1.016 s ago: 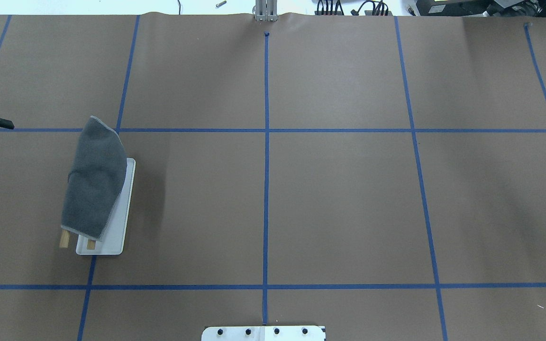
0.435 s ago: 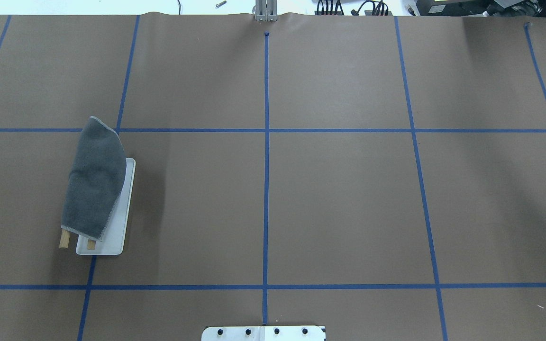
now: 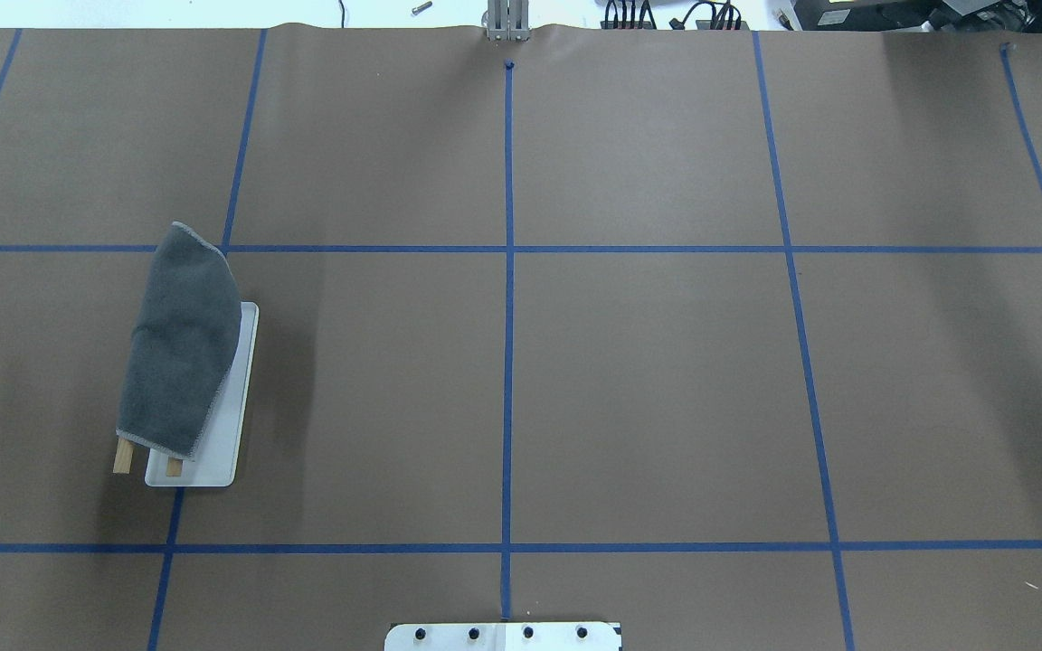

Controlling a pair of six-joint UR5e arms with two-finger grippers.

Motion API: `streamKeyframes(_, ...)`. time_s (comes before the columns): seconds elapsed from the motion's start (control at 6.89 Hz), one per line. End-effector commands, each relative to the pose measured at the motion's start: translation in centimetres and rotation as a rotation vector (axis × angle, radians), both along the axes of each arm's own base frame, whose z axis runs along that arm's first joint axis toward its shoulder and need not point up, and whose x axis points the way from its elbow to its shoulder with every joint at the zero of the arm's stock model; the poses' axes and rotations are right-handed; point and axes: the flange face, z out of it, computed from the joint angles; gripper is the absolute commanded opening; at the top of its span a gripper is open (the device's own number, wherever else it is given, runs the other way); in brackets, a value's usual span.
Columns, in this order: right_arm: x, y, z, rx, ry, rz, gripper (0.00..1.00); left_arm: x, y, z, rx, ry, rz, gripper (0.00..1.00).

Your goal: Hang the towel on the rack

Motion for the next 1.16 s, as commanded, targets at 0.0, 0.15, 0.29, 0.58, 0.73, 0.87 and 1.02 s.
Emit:
streamKeyframes(0.0,0.2,0.0,1.6,0.005,0.000,-0.032,1.00,-1.9,-1.1,-2.3,-0.112,0.031,0.137,0.98)
streamKeyframes(0.15,0.1,-0.2,1.2,0.010,-0.002,-0.031,1.00,-2.0,-0.3,-2.9,-0.119,0.017,0.198,0.98)
streamKeyframes(0.29,0.1,-0.2,1.1,0.012,-0.002,-0.032,1.00,-2.1,0.0,-2.3,-0.111,0.014,0.230,0.98)
streamKeyframes(0.58,-0.3,-0.2,0.9,0.013,-0.028,-0.032,1.00,-2.0,0.6,-2.0,-0.152,0.036,0.227,0.98)
streamKeyframes(0.73,-0.5,-0.2,0.7,0.015,-0.030,-0.034,1.00,-1.4,0.5,-2.6,-0.171,0.124,0.235,0.98)
streamKeyframes(0.87,-0.6,-0.2,0.7,0.015,-0.030,-0.036,1.00,-1.3,0.9,-2.2,-0.177,0.136,0.236,0.98)
streamKeyframes(1.02,-0.7,-0.2,0.7,0.014,-0.030,-0.038,1.00,-1.3,0.9,-2.2,-0.177,0.137,0.236,0.98)
